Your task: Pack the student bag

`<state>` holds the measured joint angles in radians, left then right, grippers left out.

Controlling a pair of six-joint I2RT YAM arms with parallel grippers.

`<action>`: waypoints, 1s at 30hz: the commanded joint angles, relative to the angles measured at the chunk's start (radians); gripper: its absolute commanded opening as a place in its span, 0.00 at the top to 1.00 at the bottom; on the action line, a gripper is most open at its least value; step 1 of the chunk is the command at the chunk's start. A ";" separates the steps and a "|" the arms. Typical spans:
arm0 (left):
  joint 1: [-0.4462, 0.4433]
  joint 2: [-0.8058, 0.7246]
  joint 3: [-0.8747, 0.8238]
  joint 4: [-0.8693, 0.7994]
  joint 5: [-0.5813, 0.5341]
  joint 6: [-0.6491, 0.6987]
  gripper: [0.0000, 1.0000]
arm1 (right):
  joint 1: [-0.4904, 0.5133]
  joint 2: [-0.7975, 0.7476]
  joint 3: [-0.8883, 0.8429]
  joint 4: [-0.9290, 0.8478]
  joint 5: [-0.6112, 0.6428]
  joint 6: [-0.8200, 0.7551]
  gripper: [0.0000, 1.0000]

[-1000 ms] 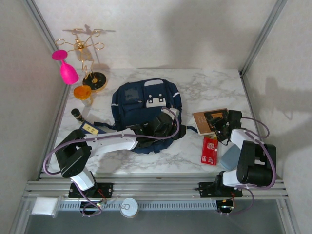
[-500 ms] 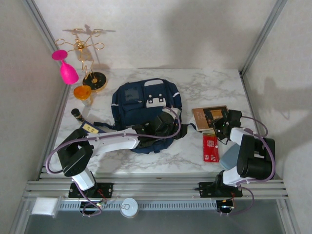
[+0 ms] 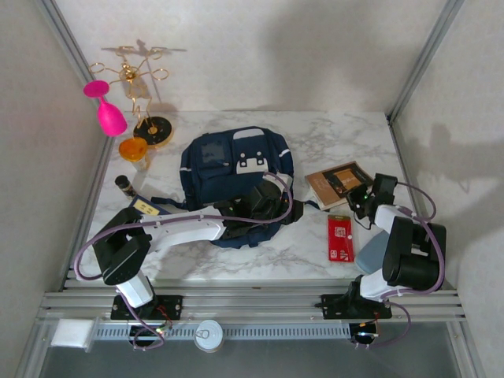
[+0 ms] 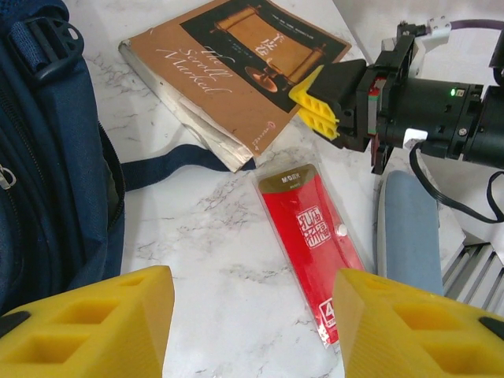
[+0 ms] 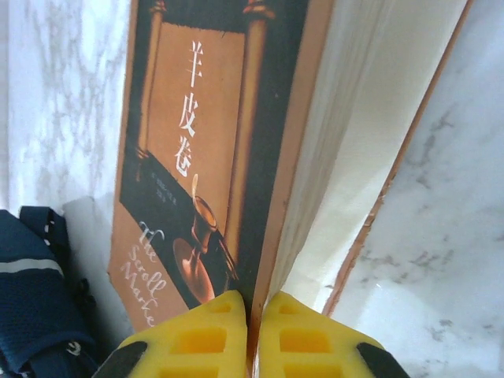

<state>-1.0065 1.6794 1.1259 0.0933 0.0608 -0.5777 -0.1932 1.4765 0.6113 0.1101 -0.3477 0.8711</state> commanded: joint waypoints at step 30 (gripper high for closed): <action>0.313 -0.636 -0.289 -0.113 -0.061 -0.235 0.30 | 0.321 -0.119 0.644 -0.425 -0.414 -0.149 1.00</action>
<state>-0.7311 1.1015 0.8772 0.0292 0.0036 -0.7612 0.0593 1.3251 1.1885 -0.3180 -0.6586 0.7189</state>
